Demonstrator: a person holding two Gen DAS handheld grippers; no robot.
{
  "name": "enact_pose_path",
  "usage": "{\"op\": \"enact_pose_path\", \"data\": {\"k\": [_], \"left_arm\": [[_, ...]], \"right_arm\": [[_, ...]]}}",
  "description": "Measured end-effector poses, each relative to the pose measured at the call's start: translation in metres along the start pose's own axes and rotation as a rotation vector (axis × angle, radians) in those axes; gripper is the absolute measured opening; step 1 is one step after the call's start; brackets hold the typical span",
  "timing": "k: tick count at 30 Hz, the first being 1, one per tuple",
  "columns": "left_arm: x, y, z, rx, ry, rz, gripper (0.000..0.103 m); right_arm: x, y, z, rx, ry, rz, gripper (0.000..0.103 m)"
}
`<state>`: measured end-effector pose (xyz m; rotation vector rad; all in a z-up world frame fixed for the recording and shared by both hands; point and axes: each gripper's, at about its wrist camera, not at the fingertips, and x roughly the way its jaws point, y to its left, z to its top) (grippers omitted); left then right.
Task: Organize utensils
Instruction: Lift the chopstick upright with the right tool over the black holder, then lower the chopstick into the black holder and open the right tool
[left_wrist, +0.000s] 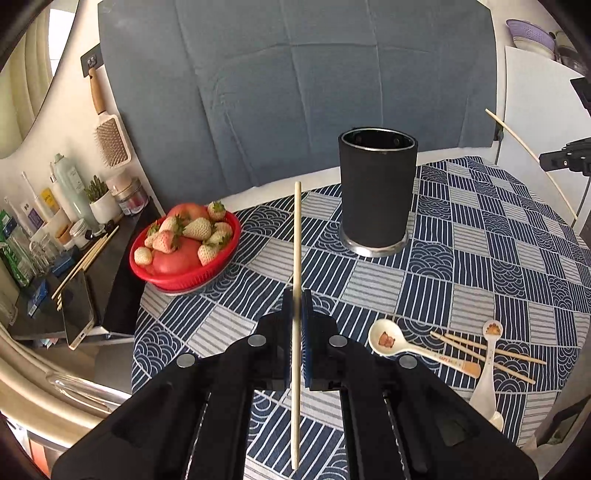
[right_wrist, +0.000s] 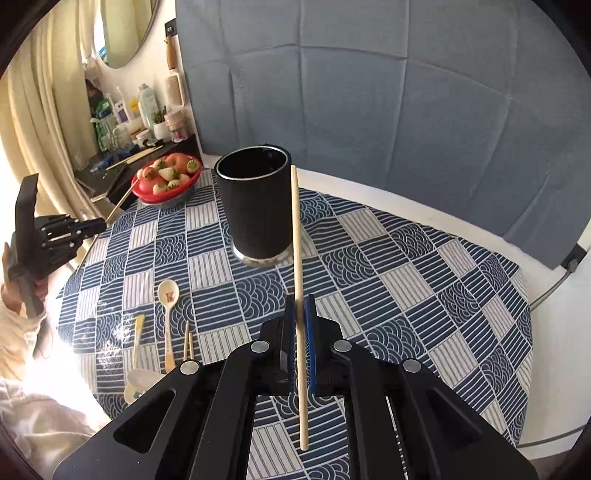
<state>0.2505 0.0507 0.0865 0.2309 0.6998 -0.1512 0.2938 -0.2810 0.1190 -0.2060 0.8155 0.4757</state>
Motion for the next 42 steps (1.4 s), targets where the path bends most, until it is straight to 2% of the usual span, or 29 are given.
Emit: {"op": "enact_pose_path", "data": {"k": [7,13,20,24,32,36,42], "left_arm": [[-0.001,-0.004,0.052,-0.002,-0.096,-0.037,0.004],[-0.004,0.001,0.096,-0.035,-0.202,-0.08,0.004],[-0.003,0.005,0.135,-0.066,-0.317,-0.134,0.004],[0.003,0.002,0.152,-0.068,-0.383,-0.173,0.004],[0.026,0.008,0.17,-0.18,-0.537,-0.33,0.004],[0.041,0.012,0.171,-0.265,-0.597,-0.433,0.004],[0.064,0.01,0.163,-0.31,-0.691,-0.472,0.004]], "right_arm": [[-0.002,-0.006,0.037,-0.003,-0.067,0.014,0.005],[0.003,-0.009,0.069,0.014,-0.144,0.06,0.005],[0.015,-0.004,0.098,0.025,-0.259,0.138,0.005],[0.02,-0.006,0.106,0.049,-0.341,0.217,0.005],[0.028,-0.01,0.118,0.105,-0.562,0.382,0.005],[0.04,-0.009,0.122,0.137,-0.658,0.46,0.005],[0.065,-0.014,0.112,0.216,-0.84,0.531,0.005]]}}
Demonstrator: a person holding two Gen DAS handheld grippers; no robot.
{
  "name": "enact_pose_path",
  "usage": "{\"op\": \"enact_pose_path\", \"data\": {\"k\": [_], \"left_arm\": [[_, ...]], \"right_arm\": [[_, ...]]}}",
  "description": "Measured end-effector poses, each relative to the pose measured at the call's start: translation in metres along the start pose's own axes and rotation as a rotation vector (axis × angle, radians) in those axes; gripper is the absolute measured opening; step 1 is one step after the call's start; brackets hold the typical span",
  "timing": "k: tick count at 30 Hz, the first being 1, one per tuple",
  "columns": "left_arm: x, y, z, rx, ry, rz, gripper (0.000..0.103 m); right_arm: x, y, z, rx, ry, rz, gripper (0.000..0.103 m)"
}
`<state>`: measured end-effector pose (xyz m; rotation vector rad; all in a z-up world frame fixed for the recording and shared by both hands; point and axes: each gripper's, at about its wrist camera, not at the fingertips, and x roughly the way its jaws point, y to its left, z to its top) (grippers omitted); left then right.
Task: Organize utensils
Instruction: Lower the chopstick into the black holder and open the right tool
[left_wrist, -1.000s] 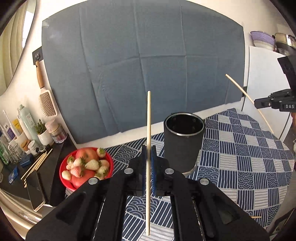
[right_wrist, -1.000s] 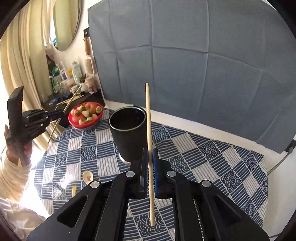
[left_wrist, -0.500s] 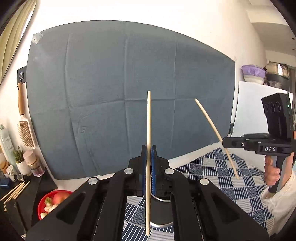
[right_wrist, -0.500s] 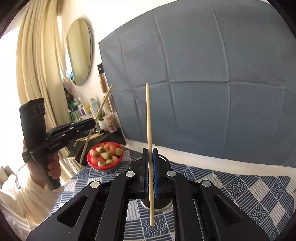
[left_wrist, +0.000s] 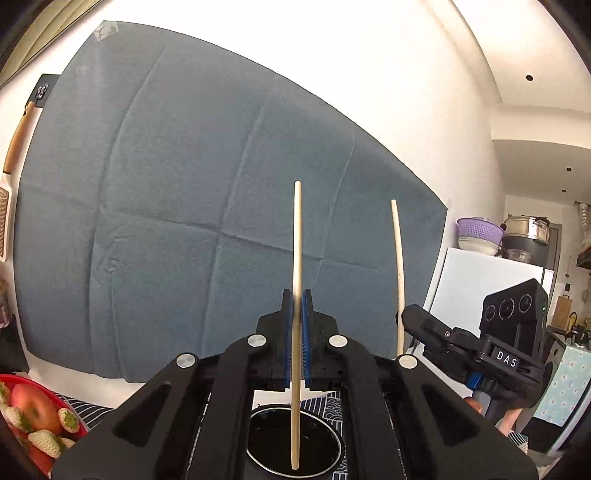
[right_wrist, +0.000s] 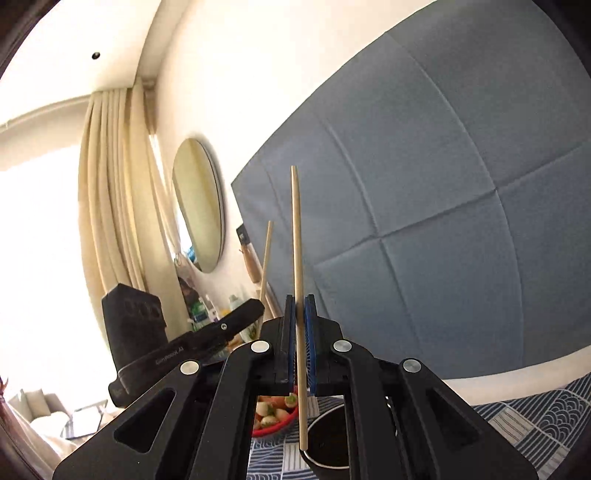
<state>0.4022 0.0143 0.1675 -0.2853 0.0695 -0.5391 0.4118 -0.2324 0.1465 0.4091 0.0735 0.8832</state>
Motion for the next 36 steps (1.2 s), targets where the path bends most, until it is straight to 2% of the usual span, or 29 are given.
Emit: {"op": "enact_pose_path", "data": {"k": [4,10,19,23,28,31,36], "left_arm": [[0.002,0.009,-0.015,-0.016,-0.065,-0.038,0.004],[0.009,0.017,-0.035,-0.063,-0.108,-0.087,0.004],[0.021,0.027,-0.056,-0.081,-0.064,-0.078,0.004],[0.019,0.025,-0.063,-0.067,-0.048,-0.057,0.004],[0.021,0.023,-0.074,-0.057,-0.011,-0.046,0.004],[0.017,0.019,-0.076,-0.013,0.018,0.004,0.004],[0.009,0.012,-0.075,0.044,0.057,0.025,0.004]], "right_arm": [[0.001,-0.015,-0.014,0.043,-0.096,-0.001,0.005],[0.012,-0.032,-0.029,0.091,-0.093,-0.021,0.005],[0.037,-0.025,-0.045,0.033,0.008,-0.092,0.005],[0.043,-0.028,-0.048,0.036,0.076,-0.193,0.005],[0.051,-0.024,-0.056,0.006,0.176,-0.253,0.005],[0.055,-0.021,-0.06,-0.008,0.248,-0.278,0.005],[0.057,-0.021,-0.067,-0.01,0.365,-0.312,0.005]]}}
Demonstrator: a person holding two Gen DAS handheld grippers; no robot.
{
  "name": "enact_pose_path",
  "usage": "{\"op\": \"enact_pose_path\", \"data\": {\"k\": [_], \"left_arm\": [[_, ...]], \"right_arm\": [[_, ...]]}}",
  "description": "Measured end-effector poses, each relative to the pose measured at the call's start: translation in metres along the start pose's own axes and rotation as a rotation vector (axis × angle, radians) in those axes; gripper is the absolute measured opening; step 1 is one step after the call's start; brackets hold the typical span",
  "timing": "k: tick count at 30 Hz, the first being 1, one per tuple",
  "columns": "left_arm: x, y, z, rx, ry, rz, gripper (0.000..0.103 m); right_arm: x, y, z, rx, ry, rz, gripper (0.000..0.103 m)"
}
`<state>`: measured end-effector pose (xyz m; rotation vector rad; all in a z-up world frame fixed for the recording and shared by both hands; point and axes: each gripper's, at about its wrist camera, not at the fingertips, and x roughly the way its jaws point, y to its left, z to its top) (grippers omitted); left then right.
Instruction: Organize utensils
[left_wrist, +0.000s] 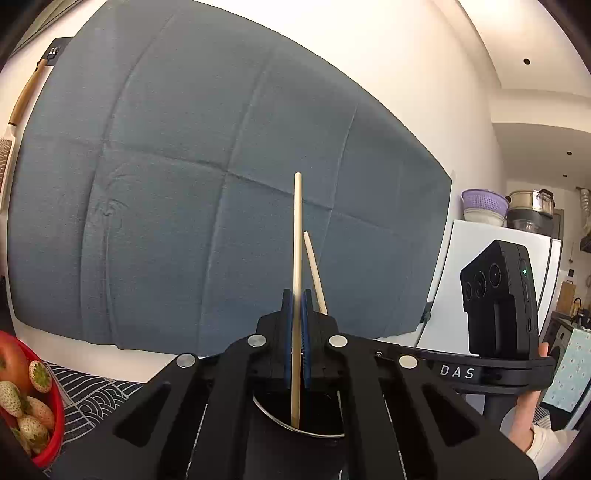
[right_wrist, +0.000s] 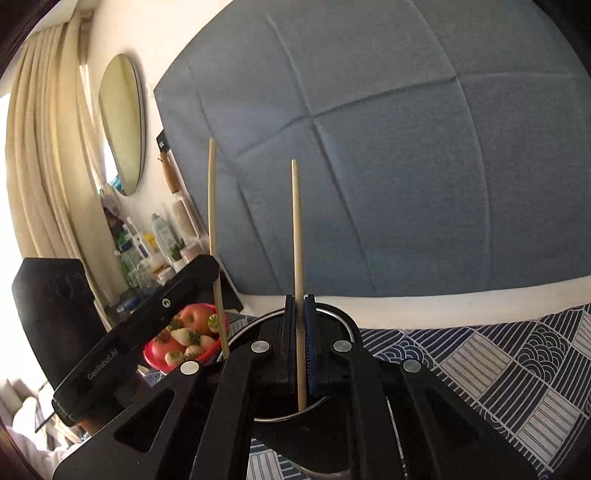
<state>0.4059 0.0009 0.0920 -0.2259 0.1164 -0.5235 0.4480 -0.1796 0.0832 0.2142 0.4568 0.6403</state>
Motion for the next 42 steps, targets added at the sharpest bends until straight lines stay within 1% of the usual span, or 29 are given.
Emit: {"op": "enact_pose_path", "data": {"k": [3,6,9,14,17,20,22,24,26,27,28,29,31,32,33,36,38,42], "left_arm": [[-0.002,-0.002,-0.003,0.025,0.032,0.019,0.004],[-0.004,0.0,-0.005,0.025,0.067,0.035,0.004],[-0.003,-0.002,-0.005,0.051,0.105,0.058,0.004],[0.002,-0.001,-0.006,0.046,0.172,0.051,0.004],[0.001,-0.001,-0.008,0.045,0.188,0.049,0.004],[-0.003,-0.002,-0.008,0.052,0.186,0.052,0.005],[-0.01,-0.003,-0.006,0.057,0.154,0.062,0.006],[-0.019,-0.005,-0.003,0.07,0.137,0.072,0.018],[-0.028,-0.006,0.001,0.097,0.118,0.105,0.049],[-0.033,-0.007,0.003,0.108,0.107,0.119,0.055],[-0.038,-0.007,0.006,0.115,0.096,0.134,0.066],[-0.042,-0.007,0.008,0.12,0.088,0.153,0.078],[-0.051,-0.009,0.011,0.137,0.073,0.19,0.087],[-0.055,-0.01,0.013,0.147,0.068,0.204,0.091],[-0.058,-0.011,0.014,0.156,0.068,0.215,0.092],[-0.067,-0.014,0.015,0.175,0.075,0.234,0.095],[-0.071,-0.014,0.013,0.183,0.079,0.263,0.096],[-0.08,-0.009,0.005,0.169,0.125,0.28,0.097]], "right_arm": [[0.0,0.002,-0.006,-0.034,0.045,-0.032,0.005],[0.0,0.006,-0.008,-0.058,0.083,-0.049,0.005],[-0.003,0.006,-0.011,-0.078,0.108,-0.065,0.005],[-0.007,0.01,-0.008,-0.084,0.103,-0.056,0.005],[-0.011,0.012,-0.007,-0.084,0.094,-0.042,0.005],[-0.014,0.016,-0.006,-0.1,0.088,-0.054,0.005],[-0.018,0.017,-0.005,-0.1,0.072,-0.073,0.007],[-0.023,0.018,-0.005,-0.108,0.057,-0.11,0.008],[-0.029,0.018,-0.004,-0.108,0.04,-0.133,0.019],[-0.033,0.017,-0.003,-0.105,0.029,-0.148,0.04],[-0.037,0.017,-0.003,-0.103,0.014,-0.165,0.06],[-0.042,0.018,-0.003,-0.102,-0.008,-0.179,0.065],[-0.05,0.019,-0.002,-0.103,-0.034,-0.218,0.085],[-0.053,0.02,-0.001,-0.104,-0.042,-0.235,0.087],[-0.057,0.02,-0.002,-0.106,-0.052,-0.245,0.087],[-0.062,0.021,-0.002,-0.099,-0.049,-0.257,0.087],[-0.066,0.02,-0.002,-0.089,-0.049,-0.263,0.087],[-0.077,0.023,-0.006,-0.082,-0.047,-0.263,0.088]]}}
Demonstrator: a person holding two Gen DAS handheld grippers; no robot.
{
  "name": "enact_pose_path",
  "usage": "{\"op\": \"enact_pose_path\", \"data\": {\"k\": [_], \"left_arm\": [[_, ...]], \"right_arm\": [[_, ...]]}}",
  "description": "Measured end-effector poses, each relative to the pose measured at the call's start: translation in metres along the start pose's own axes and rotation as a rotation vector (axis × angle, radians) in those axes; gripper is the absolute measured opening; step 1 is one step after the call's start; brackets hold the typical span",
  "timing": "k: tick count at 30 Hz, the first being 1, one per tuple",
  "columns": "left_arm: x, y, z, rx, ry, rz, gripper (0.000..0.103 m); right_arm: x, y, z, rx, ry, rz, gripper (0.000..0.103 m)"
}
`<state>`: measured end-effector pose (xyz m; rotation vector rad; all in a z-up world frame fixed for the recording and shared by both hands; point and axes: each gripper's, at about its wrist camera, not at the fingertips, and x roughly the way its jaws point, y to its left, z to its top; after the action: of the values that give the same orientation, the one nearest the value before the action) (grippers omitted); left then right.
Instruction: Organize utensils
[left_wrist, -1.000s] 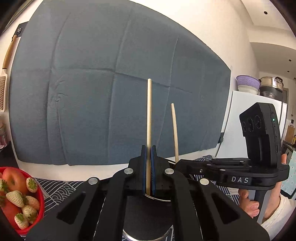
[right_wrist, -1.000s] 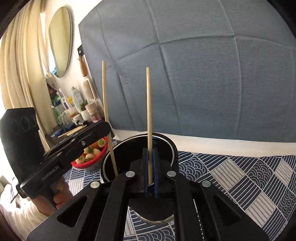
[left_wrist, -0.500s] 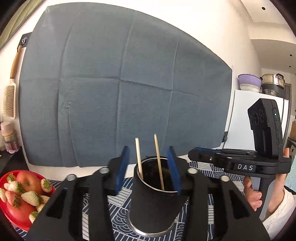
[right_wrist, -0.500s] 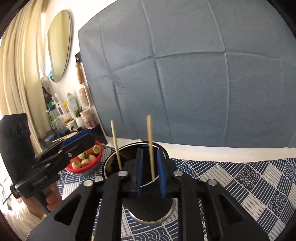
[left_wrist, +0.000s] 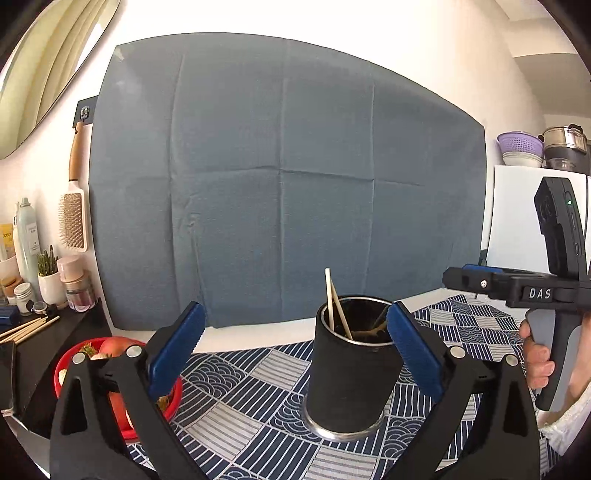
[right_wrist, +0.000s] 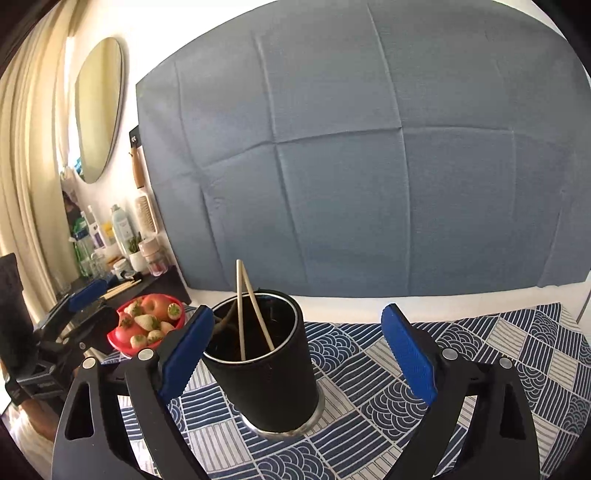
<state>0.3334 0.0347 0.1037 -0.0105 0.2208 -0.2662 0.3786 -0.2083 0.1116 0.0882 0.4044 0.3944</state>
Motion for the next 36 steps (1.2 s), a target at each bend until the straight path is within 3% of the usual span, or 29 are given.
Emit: {"op": "enact_pose_path", "data": {"k": [23,36], "left_arm": [[-0.051,0.033,-0.047,-0.046,0.162,0.077,0.097],[-0.07,0.029,-0.08,-0.033,0.263,0.041,0.097]], "right_arm": [[-0.048,0.028,-0.03,-0.099,0.034,-0.01,0.089],[-0.052,0.048,-0.065,-0.148,0.144,0.024,0.091]]}}
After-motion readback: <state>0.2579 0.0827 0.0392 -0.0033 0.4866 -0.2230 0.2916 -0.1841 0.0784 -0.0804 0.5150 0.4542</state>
